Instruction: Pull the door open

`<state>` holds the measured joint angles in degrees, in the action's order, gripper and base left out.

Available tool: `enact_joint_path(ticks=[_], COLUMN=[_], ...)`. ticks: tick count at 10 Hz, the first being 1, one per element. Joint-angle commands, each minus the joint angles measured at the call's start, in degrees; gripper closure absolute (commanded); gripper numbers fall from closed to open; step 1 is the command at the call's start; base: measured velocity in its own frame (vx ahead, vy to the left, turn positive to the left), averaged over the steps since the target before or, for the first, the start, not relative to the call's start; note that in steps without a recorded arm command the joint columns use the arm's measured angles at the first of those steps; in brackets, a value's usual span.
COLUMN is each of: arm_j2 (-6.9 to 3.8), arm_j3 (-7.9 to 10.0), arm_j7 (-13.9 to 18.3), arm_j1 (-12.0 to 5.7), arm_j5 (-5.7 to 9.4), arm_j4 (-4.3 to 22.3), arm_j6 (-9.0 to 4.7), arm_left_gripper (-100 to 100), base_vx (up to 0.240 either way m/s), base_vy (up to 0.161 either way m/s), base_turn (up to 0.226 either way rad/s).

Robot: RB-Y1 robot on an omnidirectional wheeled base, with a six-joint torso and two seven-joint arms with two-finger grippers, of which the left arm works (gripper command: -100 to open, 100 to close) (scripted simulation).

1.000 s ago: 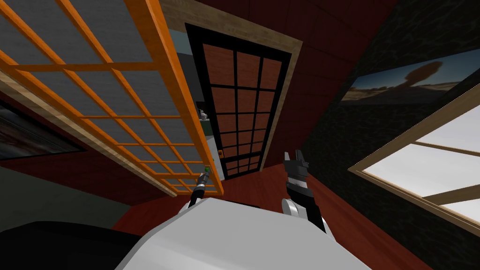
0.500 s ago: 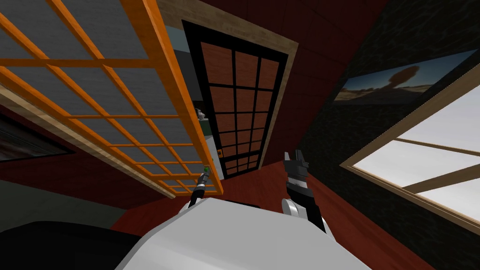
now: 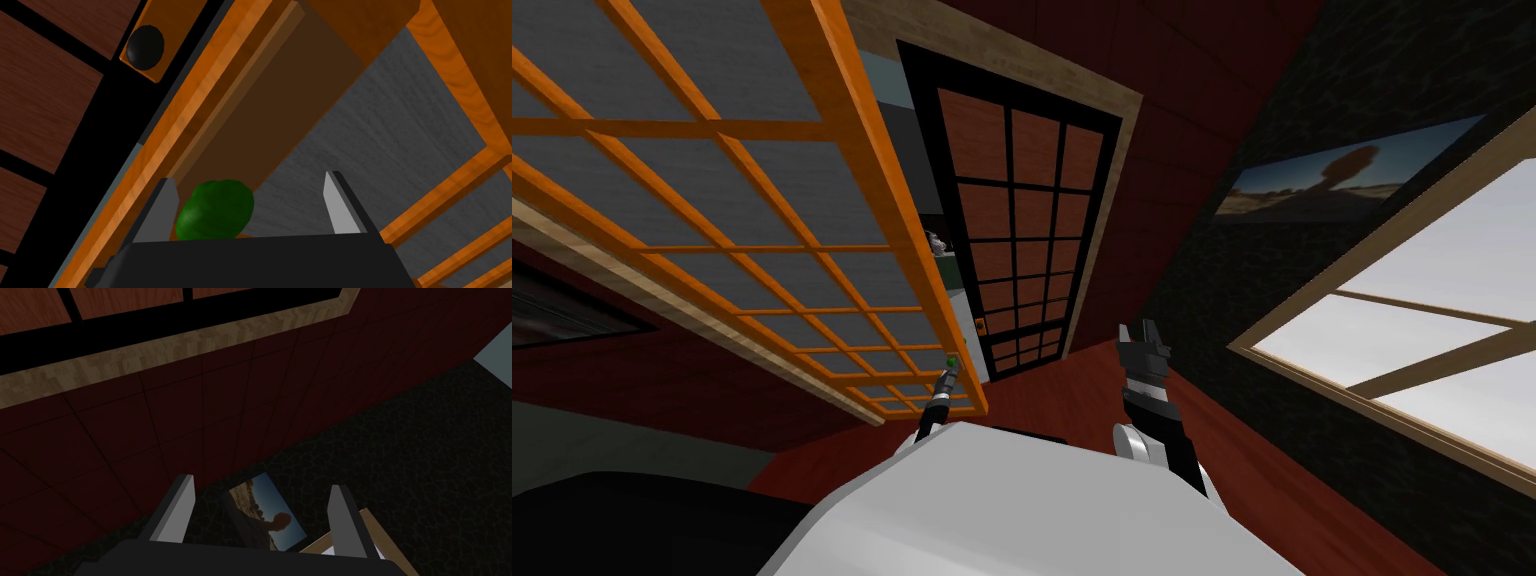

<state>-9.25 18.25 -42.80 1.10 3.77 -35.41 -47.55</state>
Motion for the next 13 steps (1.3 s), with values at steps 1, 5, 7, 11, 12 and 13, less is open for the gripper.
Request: enact_joint_path(ticks=[1,5,7,11,12,13], arm_j2=[-1.31,-1.45,-1.53,-1.69,-1.69,-1.69], arm_j3=[0.73,0.2,-0.06,-0.65,-0.65,-0.65], arm_j7=[2.86,7.97,10.45,15.19,15.19,15.19], arm_j1=[-0.13,-0.18,-0.2,-0.26,-0.26,-0.26], arm_j5=[1.38,2.45,2.98,4.16,4.16,4.16], arm_j4=[0.2,0.13,0.09,0.01,0.01,0.01], arm_j6=[-0.01,-0.08,-0.12,-0.2,-0.2,-0.2], arm_left_gripper=[100,100,100,100,100,100], base_vx=[-0.065,-0.04,-0.032,-0.044,-0.017,-0.014], base_vy=[0.02,0.013,0.018,0.021,0.016,-0.005], base_turn=[-0.125,-0.061,-0.059,-0.076,-0.009,0.011])
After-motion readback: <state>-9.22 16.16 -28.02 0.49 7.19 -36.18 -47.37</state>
